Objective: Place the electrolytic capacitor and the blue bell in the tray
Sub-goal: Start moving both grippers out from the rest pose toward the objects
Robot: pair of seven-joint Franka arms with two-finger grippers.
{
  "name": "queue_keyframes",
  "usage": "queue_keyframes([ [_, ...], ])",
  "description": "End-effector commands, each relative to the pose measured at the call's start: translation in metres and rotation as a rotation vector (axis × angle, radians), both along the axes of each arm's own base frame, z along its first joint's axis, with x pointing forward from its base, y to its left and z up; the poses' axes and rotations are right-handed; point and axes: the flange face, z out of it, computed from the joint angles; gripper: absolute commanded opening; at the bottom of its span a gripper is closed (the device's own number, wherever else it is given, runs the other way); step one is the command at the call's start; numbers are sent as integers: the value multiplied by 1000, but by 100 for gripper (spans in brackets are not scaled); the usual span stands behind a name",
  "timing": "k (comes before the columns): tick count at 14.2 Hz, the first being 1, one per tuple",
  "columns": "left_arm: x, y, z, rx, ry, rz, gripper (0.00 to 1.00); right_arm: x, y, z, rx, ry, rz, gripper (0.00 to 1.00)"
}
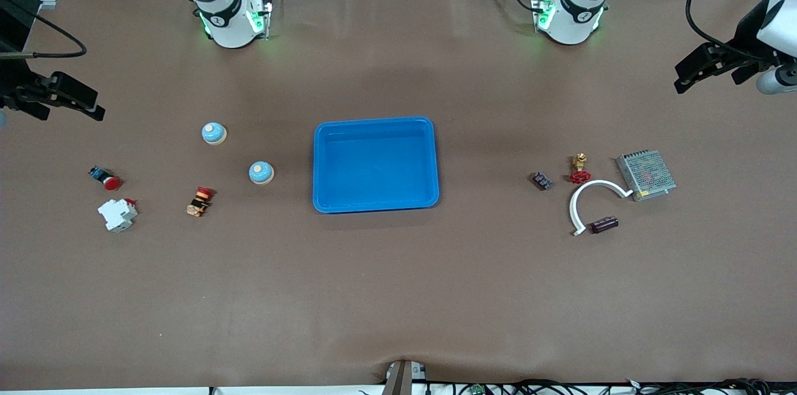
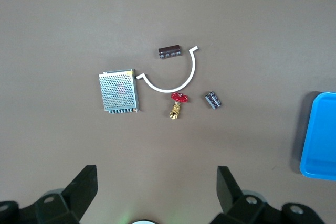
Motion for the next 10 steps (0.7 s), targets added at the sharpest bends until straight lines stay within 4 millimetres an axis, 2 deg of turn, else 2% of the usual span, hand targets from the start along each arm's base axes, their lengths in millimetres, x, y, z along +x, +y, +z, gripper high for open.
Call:
queue_keyframes([
  [1,2,3,3,21,16,-8,100,-2,1,4,10,-18,-10,100],
  [10,0,3,2,21,35,5,100,1,2,3,10,-29,-11,100],
])
